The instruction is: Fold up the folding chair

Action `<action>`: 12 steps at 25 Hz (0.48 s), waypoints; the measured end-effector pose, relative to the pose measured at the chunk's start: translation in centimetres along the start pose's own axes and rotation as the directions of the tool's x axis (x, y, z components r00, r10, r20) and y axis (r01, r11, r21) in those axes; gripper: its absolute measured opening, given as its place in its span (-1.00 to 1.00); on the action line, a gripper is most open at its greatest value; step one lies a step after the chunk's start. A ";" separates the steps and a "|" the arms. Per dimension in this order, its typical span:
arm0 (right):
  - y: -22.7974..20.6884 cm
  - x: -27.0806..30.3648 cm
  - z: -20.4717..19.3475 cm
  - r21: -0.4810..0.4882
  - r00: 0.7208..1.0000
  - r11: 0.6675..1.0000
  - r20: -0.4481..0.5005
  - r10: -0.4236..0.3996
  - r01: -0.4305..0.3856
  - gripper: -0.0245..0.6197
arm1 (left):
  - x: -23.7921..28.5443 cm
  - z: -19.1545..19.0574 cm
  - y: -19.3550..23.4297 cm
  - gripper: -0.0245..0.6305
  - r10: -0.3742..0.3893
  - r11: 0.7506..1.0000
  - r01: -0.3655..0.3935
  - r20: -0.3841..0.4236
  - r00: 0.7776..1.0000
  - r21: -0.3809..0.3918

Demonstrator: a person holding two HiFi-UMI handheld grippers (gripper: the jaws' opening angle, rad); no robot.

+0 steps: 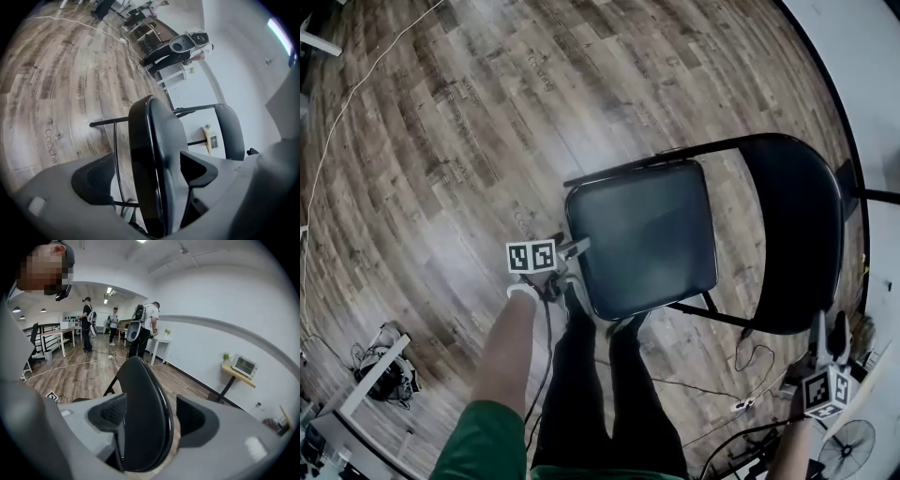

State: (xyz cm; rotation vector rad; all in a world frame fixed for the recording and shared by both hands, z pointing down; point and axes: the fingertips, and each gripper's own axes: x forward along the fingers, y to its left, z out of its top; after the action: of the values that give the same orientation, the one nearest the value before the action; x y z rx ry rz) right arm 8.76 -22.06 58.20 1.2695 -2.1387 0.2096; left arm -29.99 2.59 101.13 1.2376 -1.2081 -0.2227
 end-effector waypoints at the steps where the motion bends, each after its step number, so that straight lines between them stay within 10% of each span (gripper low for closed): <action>1: 0.2 0.4 -0.1 0.016 1.000 1.000 -0.003 0.010 -0.010 0.10 | 0.3 -0.3 0.1 0.38 -0.034 0.999 0.033 -0.017 0.999 -0.013; 6: -0.1 2.2 -1.0 0.052 0.996 0.995 -0.002 0.091 -0.091 0.17 | 1.3 -0.8 -1.1 0.38 -0.214 0.974 0.207 -0.078 0.974 -0.088; 12: -0.8 4.0 -3.3 0.045 0.986 0.988 -0.074 0.150 -0.147 0.18 | 2.6 -1.2 -1.1 0.38 -0.221 0.971 0.211 -0.082 0.972 -0.113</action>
State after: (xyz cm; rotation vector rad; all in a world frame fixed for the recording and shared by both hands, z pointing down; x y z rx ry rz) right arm 9.51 -24.00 62.99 1.1060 -2.1729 0.3590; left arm -27.40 1.01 101.91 1.2747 -0.9687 -0.3794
